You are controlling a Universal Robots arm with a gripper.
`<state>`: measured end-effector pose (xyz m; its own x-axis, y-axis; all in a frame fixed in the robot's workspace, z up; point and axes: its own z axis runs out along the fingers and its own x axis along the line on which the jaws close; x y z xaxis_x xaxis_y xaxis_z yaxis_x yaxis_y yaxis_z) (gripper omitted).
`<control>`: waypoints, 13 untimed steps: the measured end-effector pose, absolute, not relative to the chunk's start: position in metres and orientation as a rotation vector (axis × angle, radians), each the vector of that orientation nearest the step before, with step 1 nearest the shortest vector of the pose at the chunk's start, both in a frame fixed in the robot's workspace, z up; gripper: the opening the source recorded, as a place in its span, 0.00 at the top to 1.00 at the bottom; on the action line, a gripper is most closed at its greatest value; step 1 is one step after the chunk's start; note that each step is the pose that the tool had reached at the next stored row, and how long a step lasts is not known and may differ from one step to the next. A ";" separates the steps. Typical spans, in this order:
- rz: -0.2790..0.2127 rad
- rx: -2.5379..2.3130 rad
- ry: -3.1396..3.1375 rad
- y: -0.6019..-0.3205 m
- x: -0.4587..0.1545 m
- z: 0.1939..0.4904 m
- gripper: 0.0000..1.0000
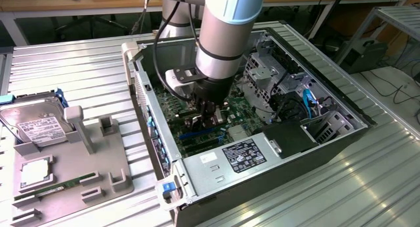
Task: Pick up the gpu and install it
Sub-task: 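Insert the gpu into the slot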
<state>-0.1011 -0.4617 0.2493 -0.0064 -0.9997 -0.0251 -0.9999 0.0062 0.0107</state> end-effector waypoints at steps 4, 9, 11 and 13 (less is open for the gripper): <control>0.040 -2.207 2.221 -0.462 -0.101 0.248 0.72; 0.041 -2.208 2.222 -0.462 -0.102 0.246 0.72; 0.041 -2.208 2.222 -0.462 -0.102 0.246 0.72; 0.042 -2.207 2.222 -0.462 -0.102 0.246 0.72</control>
<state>-0.1016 -0.4618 0.2458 -0.0066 -0.9997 -0.0256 -0.9999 0.0063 0.0123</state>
